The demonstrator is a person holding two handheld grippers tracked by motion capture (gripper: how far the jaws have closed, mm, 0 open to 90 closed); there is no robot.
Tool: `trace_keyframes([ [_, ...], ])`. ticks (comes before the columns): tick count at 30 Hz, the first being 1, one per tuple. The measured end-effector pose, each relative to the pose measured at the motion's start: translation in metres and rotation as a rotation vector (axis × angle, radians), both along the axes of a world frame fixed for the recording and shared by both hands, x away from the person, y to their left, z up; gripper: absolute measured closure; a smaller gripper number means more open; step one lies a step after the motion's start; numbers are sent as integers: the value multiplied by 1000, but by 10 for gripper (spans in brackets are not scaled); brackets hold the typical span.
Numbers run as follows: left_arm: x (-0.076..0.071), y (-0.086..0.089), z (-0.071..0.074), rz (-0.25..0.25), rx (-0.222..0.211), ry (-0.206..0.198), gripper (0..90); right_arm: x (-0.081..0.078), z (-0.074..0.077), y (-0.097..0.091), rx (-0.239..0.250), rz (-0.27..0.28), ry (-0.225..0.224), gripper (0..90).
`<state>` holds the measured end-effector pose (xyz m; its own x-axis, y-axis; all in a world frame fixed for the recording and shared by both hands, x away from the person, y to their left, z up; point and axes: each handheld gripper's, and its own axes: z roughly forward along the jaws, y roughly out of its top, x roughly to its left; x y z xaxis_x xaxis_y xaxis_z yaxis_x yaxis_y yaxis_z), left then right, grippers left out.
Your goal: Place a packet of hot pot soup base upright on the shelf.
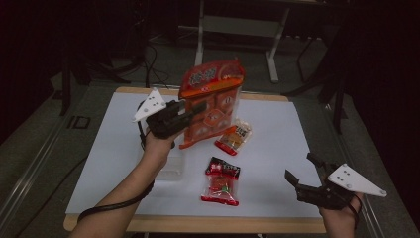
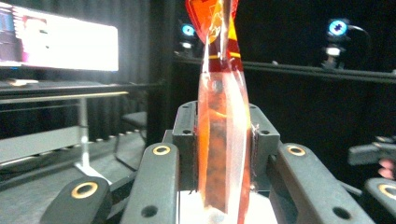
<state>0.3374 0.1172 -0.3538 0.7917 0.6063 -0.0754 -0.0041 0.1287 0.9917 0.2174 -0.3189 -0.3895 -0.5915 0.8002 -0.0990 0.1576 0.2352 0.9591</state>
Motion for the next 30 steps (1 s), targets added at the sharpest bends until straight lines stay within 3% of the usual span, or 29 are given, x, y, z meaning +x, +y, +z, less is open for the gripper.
trace_keyframes([
  [12,7,48,-9,150,-39,1,714,2,-7,8,-27,30,10,130],
  [19,15,69,-27,234,-87,35,714,3,-10,12,-40,35,11,130],
  [23,19,79,-38,270,-80,45,714,3,-12,13,-53,42,16,130],
  [30,27,93,-57,325,-108,68,714,5,-15,16,-58,54,26,131],
])
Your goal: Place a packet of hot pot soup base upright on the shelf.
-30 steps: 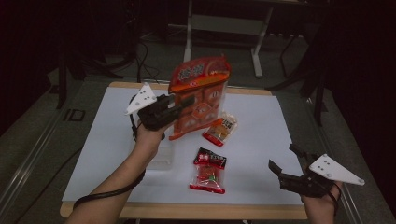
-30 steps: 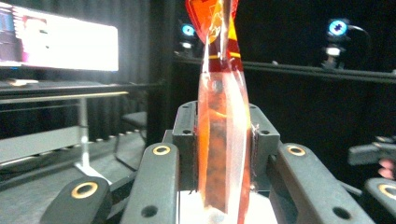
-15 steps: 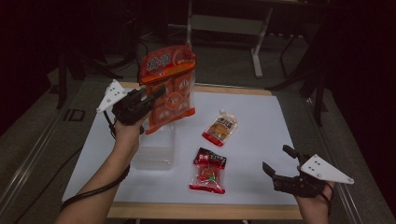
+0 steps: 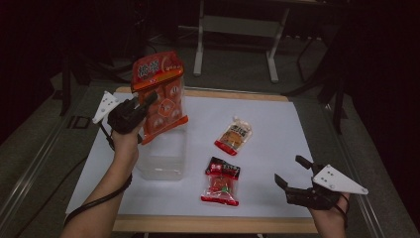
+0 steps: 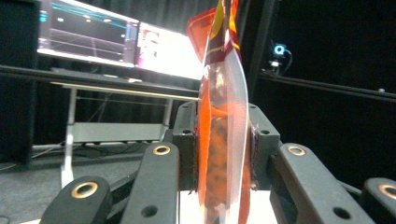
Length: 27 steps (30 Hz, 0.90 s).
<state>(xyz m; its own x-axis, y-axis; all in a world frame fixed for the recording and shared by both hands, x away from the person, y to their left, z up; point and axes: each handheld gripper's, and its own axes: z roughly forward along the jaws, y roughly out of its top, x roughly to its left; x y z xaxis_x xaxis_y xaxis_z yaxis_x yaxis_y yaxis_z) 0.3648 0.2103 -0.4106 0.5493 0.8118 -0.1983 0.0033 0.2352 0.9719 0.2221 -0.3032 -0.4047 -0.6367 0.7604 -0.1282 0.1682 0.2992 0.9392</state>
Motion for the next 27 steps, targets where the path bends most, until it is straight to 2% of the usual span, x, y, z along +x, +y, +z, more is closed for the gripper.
trace_keyframes([
  [5,6,1,-14,31,-10,26,714,1,-1,2,-12,8,-5,131],
  [11,11,-1,-23,58,3,53,714,1,-2,2,-9,16,-1,132],
  [15,15,-5,-28,59,17,73,714,1,-3,0,-6,18,3,132],
  [24,24,-20,-33,47,142,129,714,1,-4,-1,-3,22,10,133],
  [27,25,-22,-35,28,165,135,714,1,-3,-2,1,22,11,133],
])
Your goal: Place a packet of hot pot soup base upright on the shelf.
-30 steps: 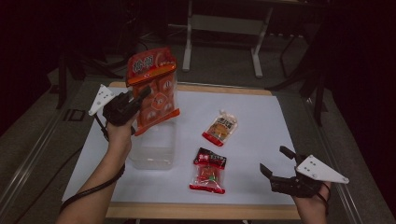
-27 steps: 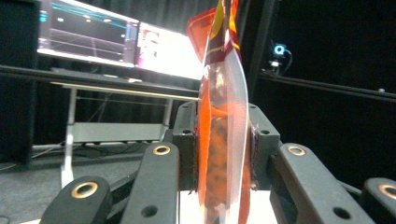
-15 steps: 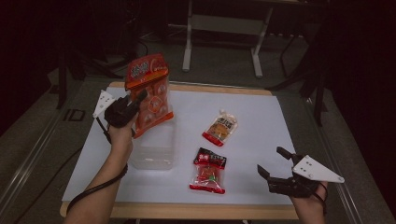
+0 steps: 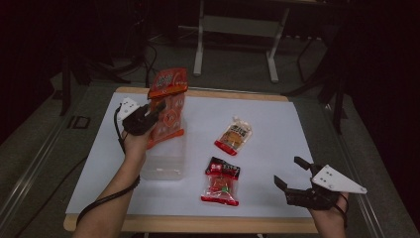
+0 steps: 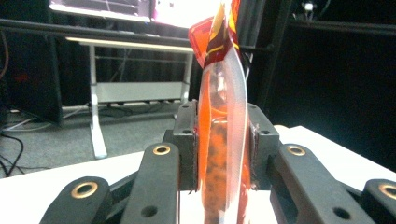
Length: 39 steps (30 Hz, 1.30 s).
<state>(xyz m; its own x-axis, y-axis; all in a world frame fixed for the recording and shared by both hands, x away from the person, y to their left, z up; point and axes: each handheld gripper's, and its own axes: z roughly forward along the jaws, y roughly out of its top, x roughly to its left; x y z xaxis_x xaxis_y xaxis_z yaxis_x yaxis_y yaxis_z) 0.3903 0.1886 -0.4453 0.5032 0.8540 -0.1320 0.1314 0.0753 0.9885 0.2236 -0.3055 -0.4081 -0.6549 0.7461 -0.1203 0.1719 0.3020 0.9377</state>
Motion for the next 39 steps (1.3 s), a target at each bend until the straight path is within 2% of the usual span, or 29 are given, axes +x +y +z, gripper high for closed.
trace_keyframes([
  [3,1,2,0,-6,2,4,714,0,0,0,4,0,6,133],
  [8,-1,9,-5,-36,41,18,712,0,0,0,4,4,9,133],
  [13,-2,13,-6,-45,33,28,711,0,0,1,3,8,8,134],
  [22,-5,17,-6,-64,87,52,706,0,0,1,2,14,17,136],
  [28,-9,29,-11,-34,69,87,698,0,-1,1,3,16,22,136],
  [33,-13,39,-19,-15,54,91,685,1,-2,2,0,21,31,137],
  [37,-16,46,-25,1,58,99,669,1,-3,4,-7,27,34,137],
  [39,-17,50,-27,-2,45,108,667,1,-3,5,-7,28,36,137],
])
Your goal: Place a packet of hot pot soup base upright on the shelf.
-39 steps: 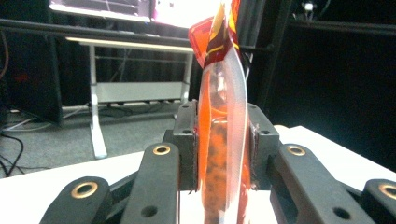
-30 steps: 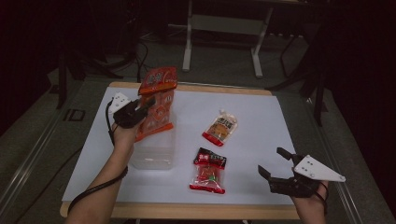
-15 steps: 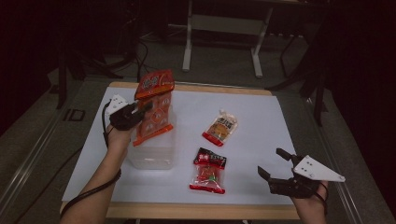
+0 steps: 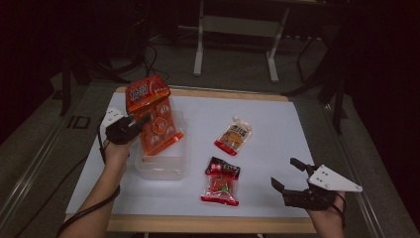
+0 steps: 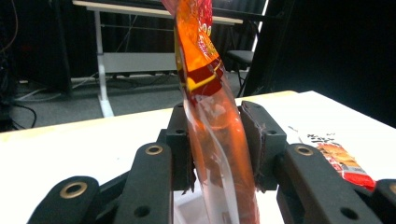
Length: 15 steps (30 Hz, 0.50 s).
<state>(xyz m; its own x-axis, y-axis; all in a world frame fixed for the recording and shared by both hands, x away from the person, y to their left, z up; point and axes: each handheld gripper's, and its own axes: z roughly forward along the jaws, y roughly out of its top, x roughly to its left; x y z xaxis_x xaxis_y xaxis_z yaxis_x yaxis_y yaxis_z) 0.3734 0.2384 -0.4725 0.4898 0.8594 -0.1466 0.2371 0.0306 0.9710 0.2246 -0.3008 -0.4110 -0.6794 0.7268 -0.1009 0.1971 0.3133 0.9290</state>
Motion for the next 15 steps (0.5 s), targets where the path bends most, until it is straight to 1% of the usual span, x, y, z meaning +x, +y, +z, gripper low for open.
trace_keyframes([
  [3,-1,1,-3,0,-2,-4,644,0,-1,0,1,1,1,137],
  [4,-2,0,-4,-1,0,3,640,0,-1,0,0,1,1,137],
  [5,-2,0,-4,-5,-7,16,636,0,-1,0,0,1,2,137],
  [7,-2,-1,-6,3,13,45,589,0,-1,0,1,1,4,137],
  [9,-2,-1,-7,3,4,52,564,0,-2,0,-1,1,4,137],
  [10,-2,0,-7,8,-1,64,515,0,-2,0,-1,2,4,137],
  [11,-2,0,-6,6,-15,72,466,0,-2,0,1,2,4,137],
  [12,-2,0,-6,6,-15,72,426,0,-2,0,1,2,4,137],
  [13,-5,2,-4,6,-48,63,426,0,-2,0,1,2,4,137],
  [14,-6,3,-3,7,-60,60,360,0,-2,1,2,4,5,137],
  [15,-7,4,-2,-4,-70,56,296,0,-2,1,4,5,7,136],
])
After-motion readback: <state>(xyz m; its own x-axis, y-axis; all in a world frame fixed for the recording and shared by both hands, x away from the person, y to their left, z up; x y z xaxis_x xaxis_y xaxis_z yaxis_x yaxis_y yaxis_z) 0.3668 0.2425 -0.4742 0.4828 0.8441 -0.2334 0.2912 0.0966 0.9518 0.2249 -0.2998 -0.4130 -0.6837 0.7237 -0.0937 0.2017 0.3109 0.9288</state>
